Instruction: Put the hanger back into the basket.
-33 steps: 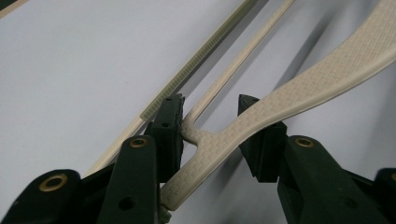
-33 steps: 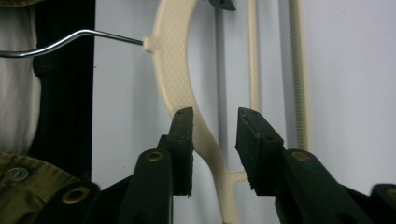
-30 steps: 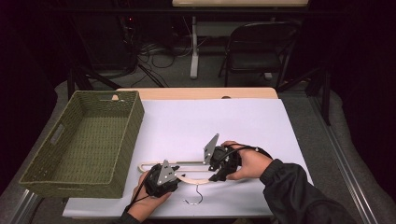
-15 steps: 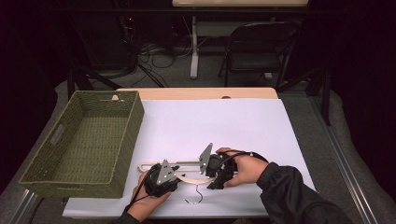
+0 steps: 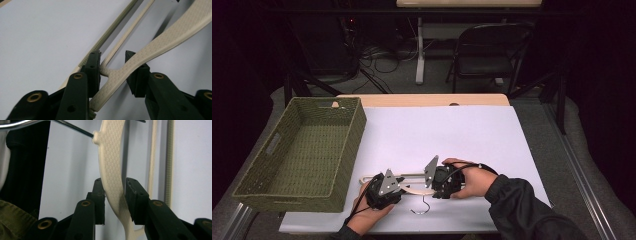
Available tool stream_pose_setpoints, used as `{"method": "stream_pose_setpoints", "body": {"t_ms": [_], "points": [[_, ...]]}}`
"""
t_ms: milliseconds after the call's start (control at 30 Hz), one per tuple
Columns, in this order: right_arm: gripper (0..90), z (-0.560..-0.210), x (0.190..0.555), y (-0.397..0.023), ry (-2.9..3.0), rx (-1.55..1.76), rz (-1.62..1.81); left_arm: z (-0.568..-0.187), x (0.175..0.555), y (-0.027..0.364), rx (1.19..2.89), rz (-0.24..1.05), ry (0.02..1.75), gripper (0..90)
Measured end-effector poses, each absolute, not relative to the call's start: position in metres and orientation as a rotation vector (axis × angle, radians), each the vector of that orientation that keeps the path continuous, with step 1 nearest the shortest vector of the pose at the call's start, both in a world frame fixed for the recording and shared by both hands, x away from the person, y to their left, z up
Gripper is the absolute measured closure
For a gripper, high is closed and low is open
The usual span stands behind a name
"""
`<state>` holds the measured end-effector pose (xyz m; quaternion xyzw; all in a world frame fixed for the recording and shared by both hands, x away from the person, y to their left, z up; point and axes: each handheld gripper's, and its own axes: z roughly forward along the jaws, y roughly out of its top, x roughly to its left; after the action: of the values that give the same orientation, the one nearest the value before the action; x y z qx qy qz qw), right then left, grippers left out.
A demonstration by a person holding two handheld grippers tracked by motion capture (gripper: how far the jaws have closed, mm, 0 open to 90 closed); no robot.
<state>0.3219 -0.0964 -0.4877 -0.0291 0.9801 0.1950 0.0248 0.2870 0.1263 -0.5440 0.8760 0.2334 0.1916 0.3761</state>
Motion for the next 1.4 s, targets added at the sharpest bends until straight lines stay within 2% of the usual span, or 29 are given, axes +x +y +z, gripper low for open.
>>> {"method": "stream_pose_setpoints", "body": {"t_ms": [333,400,500,600,700,833,1200,1400], "points": [[79.6,-0.459,0.327,-0.105,2.915,-0.104,0.675,-0.519,0.29,0.124,2.302,0.484,0.509,75.6],[84.4,-0.448,0.331,-0.107,2.883,-0.092,0.691,-0.511,0.289,0.124,2.313,0.445,0.483,74.7],[86.0,-0.441,0.336,-0.109,2.911,-0.083,0.714,-0.507,0.289,0.124,2.305,0.407,0.481,71.6],[86.1,-0.44,0.337,-0.11,2.915,-0.098,0.716,-0.507,0.289,0.124,2.306,0.402,0.482,71.2],[86.2,-0.445,0.339,-0.108,2.933,-0.098,0.681,-0.51,0.292,0.124,2.316,0.374,0.494,65.1],[86.1,-0.448,0.342,-0.109,2.936,-0.099,0.684,-0.512,0.295,0.124,2.323,0.344,0.475,61.4],[86.1,-0.449,0.342,-0.109,2.943,-0.1,0.681,-0.509,0.3,0.126,2.343,0.313,0.48,67.3],[86.0,-0.45,0.342,-0.109,2.945,-0.102,0.684,-0.506,0.299,0.126,2.379,0.334,0.483,62.4]]}}
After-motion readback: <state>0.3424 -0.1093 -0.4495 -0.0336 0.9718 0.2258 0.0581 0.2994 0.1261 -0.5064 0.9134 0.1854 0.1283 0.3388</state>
